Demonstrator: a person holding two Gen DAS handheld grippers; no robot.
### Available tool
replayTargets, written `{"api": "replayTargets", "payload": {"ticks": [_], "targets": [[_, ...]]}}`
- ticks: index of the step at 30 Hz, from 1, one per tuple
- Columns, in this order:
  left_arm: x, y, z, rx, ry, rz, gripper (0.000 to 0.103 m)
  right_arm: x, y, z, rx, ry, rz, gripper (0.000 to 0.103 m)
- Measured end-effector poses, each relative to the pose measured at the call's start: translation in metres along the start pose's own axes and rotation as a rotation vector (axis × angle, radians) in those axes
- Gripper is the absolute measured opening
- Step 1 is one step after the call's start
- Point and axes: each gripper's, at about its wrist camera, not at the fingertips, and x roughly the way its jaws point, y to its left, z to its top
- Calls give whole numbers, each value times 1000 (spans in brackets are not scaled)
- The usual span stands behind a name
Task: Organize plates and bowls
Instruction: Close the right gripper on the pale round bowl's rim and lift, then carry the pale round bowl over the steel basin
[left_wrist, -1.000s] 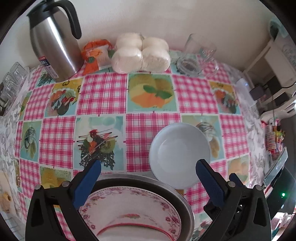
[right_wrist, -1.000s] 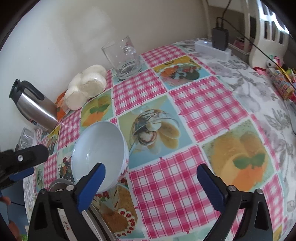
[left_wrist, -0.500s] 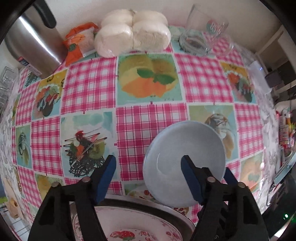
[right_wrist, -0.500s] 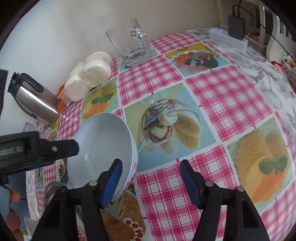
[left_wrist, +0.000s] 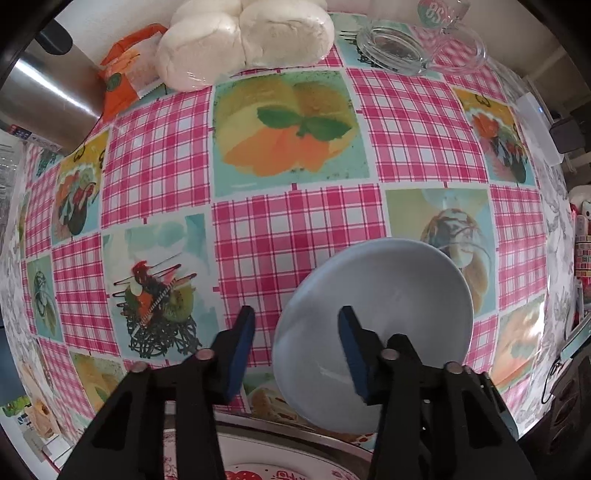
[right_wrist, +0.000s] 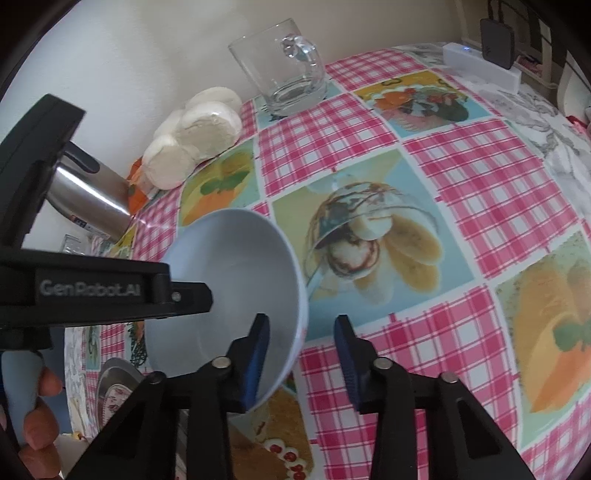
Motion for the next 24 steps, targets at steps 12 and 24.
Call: {"api": "replayTargets", "payload": {"ticks": [12, 24], "targets": [[-2, -3, -6, 19, -14, -42, 29, 0, -8, -1, 52, -3, 88, 21], [-7, -3, -12, 25, -41, -92, 29, -8, -12, -3, 85, -2, 111, 21]]}}
